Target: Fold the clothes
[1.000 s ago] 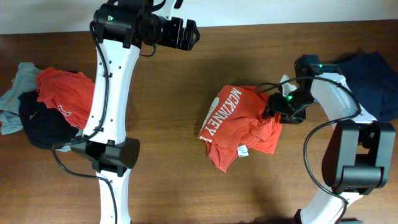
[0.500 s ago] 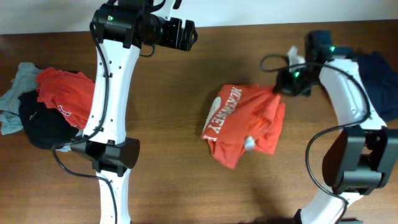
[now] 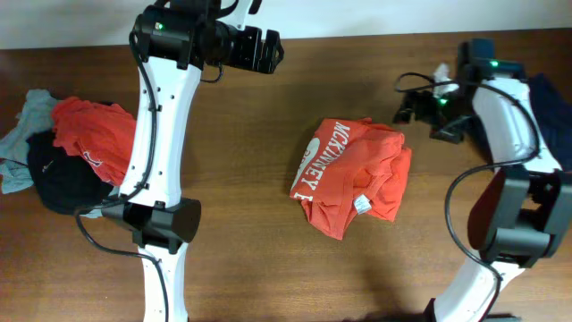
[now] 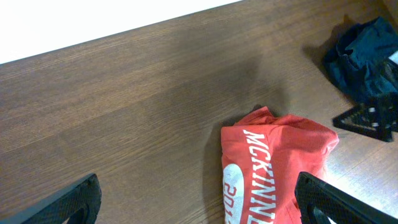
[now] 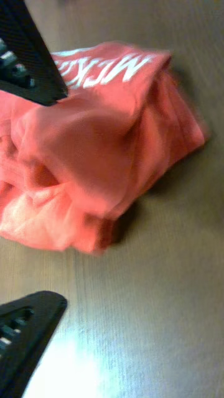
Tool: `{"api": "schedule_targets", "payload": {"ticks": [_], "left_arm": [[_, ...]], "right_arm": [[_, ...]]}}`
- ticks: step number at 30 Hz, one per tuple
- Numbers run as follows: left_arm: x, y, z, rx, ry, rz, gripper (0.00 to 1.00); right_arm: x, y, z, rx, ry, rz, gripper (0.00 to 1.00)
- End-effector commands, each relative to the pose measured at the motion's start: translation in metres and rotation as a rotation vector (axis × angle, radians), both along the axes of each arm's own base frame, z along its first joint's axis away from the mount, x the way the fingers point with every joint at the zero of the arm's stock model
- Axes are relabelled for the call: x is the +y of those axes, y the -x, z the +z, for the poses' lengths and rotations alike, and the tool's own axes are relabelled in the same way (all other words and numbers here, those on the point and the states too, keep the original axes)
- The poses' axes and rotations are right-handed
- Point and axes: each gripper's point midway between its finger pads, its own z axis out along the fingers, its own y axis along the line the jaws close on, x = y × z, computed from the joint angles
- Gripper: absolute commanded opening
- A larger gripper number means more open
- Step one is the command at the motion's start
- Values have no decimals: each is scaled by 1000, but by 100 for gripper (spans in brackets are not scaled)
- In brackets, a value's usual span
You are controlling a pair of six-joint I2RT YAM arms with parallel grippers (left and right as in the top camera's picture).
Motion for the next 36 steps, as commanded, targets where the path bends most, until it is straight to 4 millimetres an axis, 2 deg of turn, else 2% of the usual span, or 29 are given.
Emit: {"api": "schedule_targets", "payload": {"ticks": [1, 3, 9, 12, 15, 18, 23, 26, 29, 33, 36], "left_arm": [[2, 0, 8, -23, -3, 1, 99], [2, 0, 7, -23, -3, 1, 99], [11, -3, 3, -26, -54, 37, 99], [26, -6, -1, -21, -94, 78, 99], [36, -7, -3, -10, -97, 97, 99], [44, -8, -4, -2, -99, 114, 99], [47, -9, -3, -4, -99, 119, 99], [47, -10, -3, -6, -99, 119, 99], [47, -10, -3, -7, -99, 120, 99], [47, -9, -4, -3, -100, 119, 99], [47, -9, -3, -4, -100, 120, 99]], "right_arm": [[-3, 13, 23, 16, -29, -30, 99], [24, 39, 21, 118, -46, 46, 99], [82, 61, 8, 211, -43, 166, 96], [102, 70, -18, 257, -6, 132, 94], [100, 75, -42, 285, 11, 64, 95], [91, 81, -58, 305, 16, 28, 95], [67, 87, -66, 324, 132, 12, 95], [64, 81, -68, 280, 156, 89, 95], [42, 75, -71, 257, 276, 82, 100], [31, 74, -84, 241, 249, 39, 100], [40, 76, -94, 225, 142, 59, 98]]}}
